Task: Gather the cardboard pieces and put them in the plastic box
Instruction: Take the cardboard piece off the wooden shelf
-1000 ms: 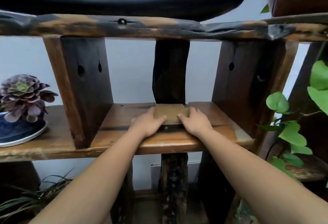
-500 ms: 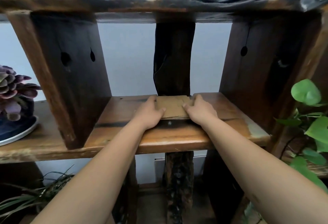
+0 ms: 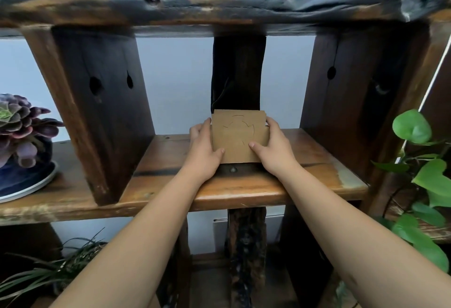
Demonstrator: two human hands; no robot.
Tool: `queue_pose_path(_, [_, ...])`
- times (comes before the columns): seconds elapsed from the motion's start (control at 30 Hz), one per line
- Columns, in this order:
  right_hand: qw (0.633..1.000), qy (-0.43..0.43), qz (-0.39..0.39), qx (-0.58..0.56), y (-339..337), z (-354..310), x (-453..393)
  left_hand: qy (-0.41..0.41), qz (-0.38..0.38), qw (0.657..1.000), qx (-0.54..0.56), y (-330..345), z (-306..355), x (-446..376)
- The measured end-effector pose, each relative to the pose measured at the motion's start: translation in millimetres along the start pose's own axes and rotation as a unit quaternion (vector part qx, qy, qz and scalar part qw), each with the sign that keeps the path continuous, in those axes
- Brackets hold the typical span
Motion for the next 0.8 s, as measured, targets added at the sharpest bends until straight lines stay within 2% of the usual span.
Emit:
queue_pose_path(0.17, [0.997,-0.048,0.022,0.048,2.1,-6.6,3.1,0.017,0.029,0.999,-0.004,-3.3,8.8,5.5])
queue_pose_path(0.37, [1.0,-0.013,0.002,0.025,3.0,-3.8,2.6,0.002,0.027,0.997,-0.071,-4.7,11.2,9.7])
queue_pose_path(0.53, [0.999,0.003,-0.03,-0.013,6.1,-3.0,3.3,-0.005,-0.022,0.999,0.047,1.2,7.7,5.1])
queue_pose_path(0.8, [0.998,0.042,-0.051,-0.019,1.1,-0.1,3.0,-0.078,-0.032,0.994,0.074,-1.8,-5.1,-1.5])
Point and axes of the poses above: each hand's wrist, its own x-axis away from the middle knuckle, its own y-axis out of the palm, z = x × y, the point moved 4 cm from there along -x, towards the middle knuckle
